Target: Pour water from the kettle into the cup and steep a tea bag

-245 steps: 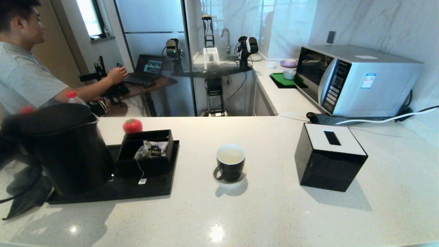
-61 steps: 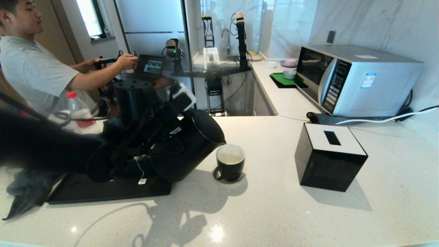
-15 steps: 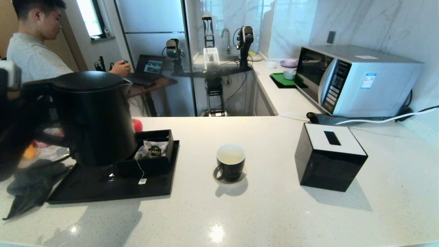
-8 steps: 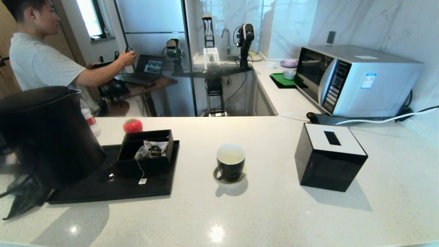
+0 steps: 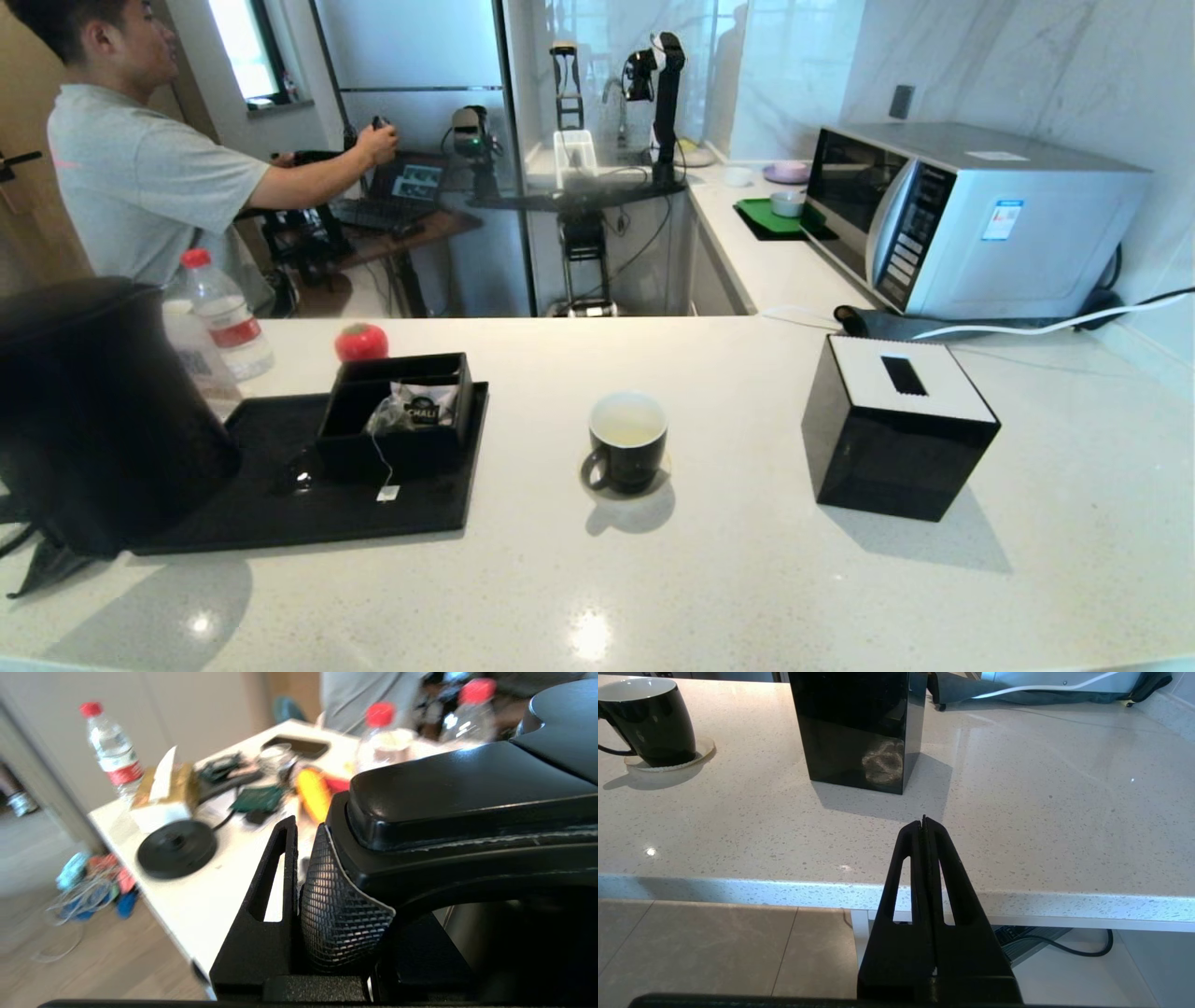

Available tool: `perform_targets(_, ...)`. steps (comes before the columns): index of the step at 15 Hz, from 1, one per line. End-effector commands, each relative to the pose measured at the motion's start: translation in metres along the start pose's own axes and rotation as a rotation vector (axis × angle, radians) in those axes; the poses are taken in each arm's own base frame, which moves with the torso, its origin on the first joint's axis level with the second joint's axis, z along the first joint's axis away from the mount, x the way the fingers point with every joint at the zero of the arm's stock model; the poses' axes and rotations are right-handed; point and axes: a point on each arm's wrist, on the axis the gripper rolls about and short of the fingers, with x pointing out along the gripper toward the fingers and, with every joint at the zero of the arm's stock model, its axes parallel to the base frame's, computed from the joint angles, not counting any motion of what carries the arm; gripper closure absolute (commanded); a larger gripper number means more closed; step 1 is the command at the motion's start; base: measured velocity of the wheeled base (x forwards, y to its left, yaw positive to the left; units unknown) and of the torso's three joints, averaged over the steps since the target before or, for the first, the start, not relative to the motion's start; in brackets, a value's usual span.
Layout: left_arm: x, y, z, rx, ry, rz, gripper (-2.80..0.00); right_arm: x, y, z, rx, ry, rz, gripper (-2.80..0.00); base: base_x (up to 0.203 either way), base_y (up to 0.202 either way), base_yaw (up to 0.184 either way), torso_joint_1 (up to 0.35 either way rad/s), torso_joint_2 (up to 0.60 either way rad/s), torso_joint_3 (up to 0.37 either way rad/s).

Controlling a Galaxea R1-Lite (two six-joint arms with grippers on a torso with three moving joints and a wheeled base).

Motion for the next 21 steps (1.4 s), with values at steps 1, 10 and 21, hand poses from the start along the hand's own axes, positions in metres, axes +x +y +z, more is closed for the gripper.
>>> perform_targets(1, 0.014, 0.000, -0.012, 0.015, 0.041, 0.025, 0.00, 0.000, 0.000, 0.000, -0.001, 0.001, 0.001, 0.00, 0.000, 0.000, 0.000, 0.000, 0.00, 0.000)
perform_targets(10, 0.076, -0.025, -0.064, 0.089, -0.019, 0.009, 0.00, 0.000, 0.000, 0.000, -0.001, 0.001, 0.000, 0.00, 0.000, 0.000, 0.000, 0.000, 0.00, 0.000)
perform_targets(21, 0.117, -0.072, -0.086, 0.089, -0.037, -0.088, 0.00, 0.000, 0.000, 0.000, -0.001, 0.001, 0.001, 0.00, 0.000, 0.000, 0.000, 0.000, 0.00, 0.000)
